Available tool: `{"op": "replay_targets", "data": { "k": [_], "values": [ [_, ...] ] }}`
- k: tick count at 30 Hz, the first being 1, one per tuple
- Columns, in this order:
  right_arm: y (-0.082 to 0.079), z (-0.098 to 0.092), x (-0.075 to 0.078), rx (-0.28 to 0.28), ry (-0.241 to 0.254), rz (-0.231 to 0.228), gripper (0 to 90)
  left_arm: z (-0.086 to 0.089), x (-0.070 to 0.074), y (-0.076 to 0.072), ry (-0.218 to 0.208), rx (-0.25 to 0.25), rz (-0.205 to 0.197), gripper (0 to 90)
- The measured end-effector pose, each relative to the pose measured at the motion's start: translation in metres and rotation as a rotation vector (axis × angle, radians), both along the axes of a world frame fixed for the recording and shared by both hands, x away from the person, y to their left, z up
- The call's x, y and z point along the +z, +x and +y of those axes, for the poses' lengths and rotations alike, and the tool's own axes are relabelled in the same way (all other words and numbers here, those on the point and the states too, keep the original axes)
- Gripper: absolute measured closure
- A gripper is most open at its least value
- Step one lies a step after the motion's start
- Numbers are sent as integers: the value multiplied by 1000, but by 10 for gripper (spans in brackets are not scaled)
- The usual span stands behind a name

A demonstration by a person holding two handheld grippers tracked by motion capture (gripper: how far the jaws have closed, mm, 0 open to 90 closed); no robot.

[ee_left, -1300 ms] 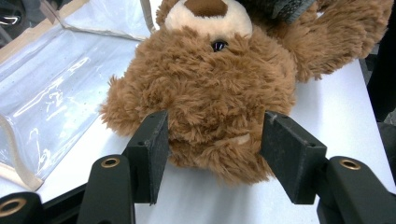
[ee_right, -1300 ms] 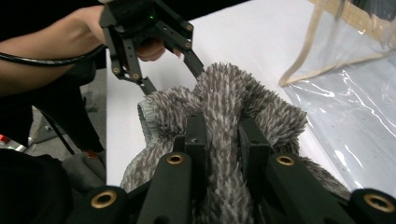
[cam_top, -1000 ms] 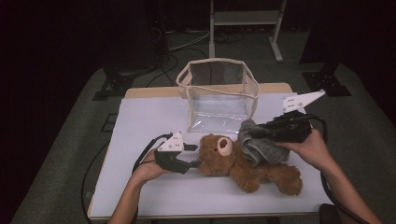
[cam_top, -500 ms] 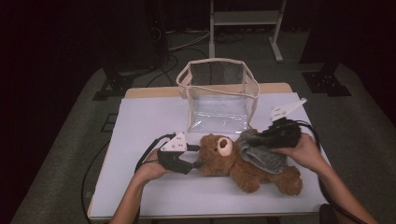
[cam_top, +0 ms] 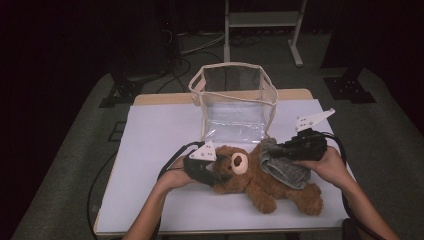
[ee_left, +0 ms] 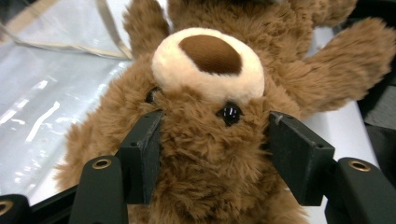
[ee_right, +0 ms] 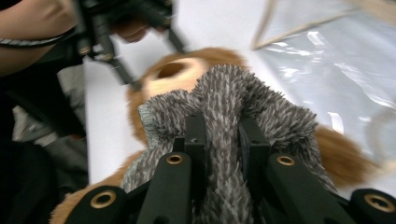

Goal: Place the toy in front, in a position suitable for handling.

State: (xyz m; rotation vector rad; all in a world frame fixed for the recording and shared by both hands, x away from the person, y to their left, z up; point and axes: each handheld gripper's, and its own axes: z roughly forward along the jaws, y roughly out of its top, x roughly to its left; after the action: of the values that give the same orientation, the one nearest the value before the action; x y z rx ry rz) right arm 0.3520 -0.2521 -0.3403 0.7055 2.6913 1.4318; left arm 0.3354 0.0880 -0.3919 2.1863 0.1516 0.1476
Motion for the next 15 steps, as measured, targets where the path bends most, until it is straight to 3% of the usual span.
{"op": "replay_targets", "data": {
  "k": [3,5,8,10,11,15],
  "values": [
    [1,-2,-8,0,-3,20,764,6,6,-4,-8,-25,16,379],
    [-2,8,-20,30,-20,35,763,8,11,-3,-25,-17,8,361],
    [-10,19,-27,80,-2,52,763,5,15,0,-33,-6,-3,336],
    [-17,24,-26,115,-3,48,761,1,11,0,-11,-25,17,337],
    [-20,24,-23,120,-14,38,761,0,8,-2,-21,-36,35,340],
    [-18,13,-13,75,-11,-4,761,4,3,-7,-15,-52,50,352]
  ]
}}
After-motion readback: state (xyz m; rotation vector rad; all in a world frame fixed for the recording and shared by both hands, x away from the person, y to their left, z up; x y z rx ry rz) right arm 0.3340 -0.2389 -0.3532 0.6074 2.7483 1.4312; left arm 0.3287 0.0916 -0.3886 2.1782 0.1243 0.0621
